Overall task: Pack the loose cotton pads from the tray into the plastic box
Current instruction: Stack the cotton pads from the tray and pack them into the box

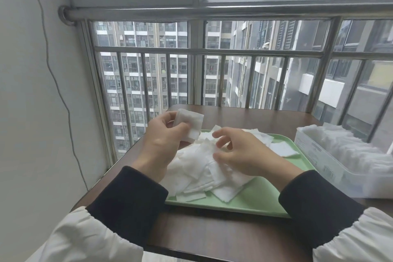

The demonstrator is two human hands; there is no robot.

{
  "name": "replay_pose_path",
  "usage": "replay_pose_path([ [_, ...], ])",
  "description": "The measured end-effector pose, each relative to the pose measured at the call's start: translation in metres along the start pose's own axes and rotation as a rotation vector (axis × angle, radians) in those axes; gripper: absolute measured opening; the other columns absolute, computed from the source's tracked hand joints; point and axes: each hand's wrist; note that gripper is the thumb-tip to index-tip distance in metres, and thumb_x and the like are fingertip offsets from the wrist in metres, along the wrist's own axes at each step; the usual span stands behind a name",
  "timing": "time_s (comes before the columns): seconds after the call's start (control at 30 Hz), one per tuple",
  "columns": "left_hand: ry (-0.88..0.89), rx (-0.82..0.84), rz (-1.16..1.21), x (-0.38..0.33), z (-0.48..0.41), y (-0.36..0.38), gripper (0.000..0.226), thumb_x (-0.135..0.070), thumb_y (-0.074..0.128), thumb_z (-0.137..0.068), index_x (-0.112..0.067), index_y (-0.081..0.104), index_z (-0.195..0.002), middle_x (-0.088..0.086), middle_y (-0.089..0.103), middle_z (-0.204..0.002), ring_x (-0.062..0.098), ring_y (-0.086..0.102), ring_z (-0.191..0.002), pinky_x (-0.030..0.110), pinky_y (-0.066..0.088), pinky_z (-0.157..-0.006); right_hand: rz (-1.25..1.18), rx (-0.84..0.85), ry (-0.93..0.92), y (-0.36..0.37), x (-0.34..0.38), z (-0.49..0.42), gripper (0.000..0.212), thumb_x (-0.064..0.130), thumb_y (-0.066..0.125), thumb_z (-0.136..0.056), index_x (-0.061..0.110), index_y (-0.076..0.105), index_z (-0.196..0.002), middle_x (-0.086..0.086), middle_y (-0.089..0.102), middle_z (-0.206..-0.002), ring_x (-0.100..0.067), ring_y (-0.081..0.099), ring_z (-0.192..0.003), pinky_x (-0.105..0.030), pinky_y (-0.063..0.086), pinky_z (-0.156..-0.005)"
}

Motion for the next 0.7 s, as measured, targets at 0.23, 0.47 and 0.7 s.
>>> replay_pose_path([
  [0.23, -0.003, -0.017, -0.014, -0.001, 0.001, 0.001, 0.017, 0.000, 0.064, -0.093, -0.014, 0.069, -0.103, 0.008, 0.076, -0.095, 0.020, 0.075, -0.083, 0.027, 0.061, -0.069, -0.116, -0.120, -0.046, 0.000, 0.006, -0.001, 0.026, 0.019, 0.071, -0.085, 0.029, 0.066, -0.109, 0.009, 0.067, -0.089, 0.004, 0.055, -0.063, -0.013, 0.041, -0.059],
  [0.47, -0.007, -0.006, -0.023, -0.003, 0.005, 0.006, 0.009, -0.005, 0.067, -0.095, -0.010, 0.070, -0.102, 0.011, 0.077, -0.095, 0.019, 0.076, -0.082, 0.025, 0.061, -0.068, -0.720, -0.163, 0.085, -0.014, 0.010, 0.005, 0.010, 0.011, 0.065, -0.092, 0.013, 0.071, -0.099, 0.001, 0.069, -0.076, -0.009, 0.057, -0.060, -0.019, 0.046, -0.060],
  [0.7, 0.039, 0.140, -0.103, -0.006, 0.013, 0.016, 0.012, -0.014, 0.063, -0.099, -0.012, 0.072, -0.106, 0.010, 0.078, -0.093, 0.021, 0.076, -0.084, 0.027, 0.062, -0.071, -0.937, 0.035, -0.030, -0.019, 0.014, 0.012, 0.043, 0.027, 0.081, -0.070, 0.001, 0.073, -0.102, -0.010, 0.071, -0.083, -0.016, 0.058, -0.064, -0.026, 0.046, -0.066],
])
Point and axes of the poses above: each hand's wrist, its own z-axis away from the middle knuckle, its own y-axis out of the palm, x = y × z
